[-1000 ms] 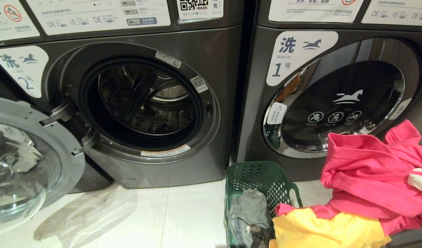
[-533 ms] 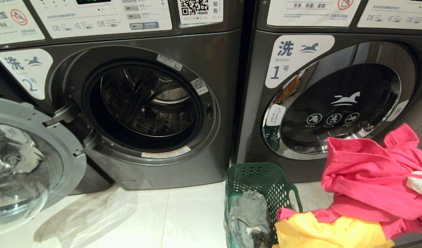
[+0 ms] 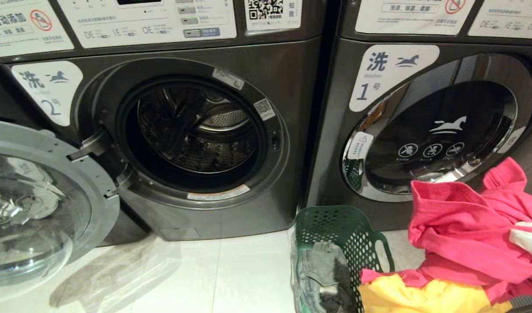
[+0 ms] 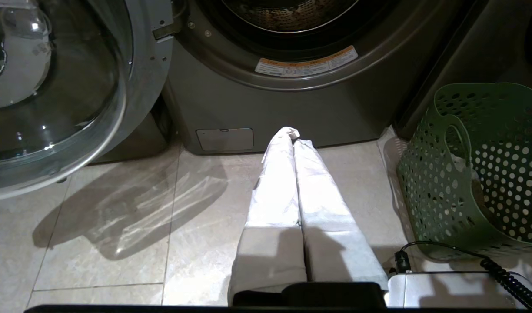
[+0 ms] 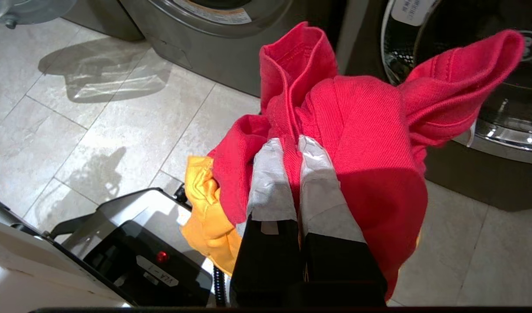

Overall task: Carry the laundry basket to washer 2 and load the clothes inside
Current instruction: Place the clothes into the washing machine

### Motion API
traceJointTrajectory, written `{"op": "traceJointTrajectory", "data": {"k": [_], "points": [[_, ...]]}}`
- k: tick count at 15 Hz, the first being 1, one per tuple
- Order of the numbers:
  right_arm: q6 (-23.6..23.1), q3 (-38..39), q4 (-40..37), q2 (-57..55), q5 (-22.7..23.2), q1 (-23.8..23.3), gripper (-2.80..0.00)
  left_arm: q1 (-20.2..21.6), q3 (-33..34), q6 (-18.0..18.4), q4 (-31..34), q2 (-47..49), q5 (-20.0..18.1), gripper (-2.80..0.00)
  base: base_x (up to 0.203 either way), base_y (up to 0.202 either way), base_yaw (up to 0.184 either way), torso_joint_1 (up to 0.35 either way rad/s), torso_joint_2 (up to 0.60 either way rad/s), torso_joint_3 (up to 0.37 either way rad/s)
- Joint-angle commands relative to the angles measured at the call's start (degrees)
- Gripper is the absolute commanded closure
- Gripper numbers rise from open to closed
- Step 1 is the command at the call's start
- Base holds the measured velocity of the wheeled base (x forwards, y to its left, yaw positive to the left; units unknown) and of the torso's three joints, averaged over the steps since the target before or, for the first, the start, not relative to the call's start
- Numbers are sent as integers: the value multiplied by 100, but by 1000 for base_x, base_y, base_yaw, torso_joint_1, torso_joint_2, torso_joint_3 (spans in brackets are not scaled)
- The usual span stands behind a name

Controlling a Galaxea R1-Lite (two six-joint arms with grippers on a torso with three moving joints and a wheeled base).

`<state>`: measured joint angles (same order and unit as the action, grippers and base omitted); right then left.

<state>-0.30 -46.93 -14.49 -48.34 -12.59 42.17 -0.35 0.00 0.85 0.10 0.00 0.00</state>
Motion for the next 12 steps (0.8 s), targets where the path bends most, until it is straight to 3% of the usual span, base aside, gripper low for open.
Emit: {"op": "traceJointTrajectory", "data": {"k": [1, 12], "points": [[-5, 9, -10, -35, -6, 2, 0, 0, 0, 3, -10, 0, 0, 0, 0, 198, -4, 2, 15, 2], [-23, 9, 208, -228, -15, 2, 0, 0, 0, -24, -19, 7, -9, 0, 0, 196, -3, 2, 3, 3]]}}
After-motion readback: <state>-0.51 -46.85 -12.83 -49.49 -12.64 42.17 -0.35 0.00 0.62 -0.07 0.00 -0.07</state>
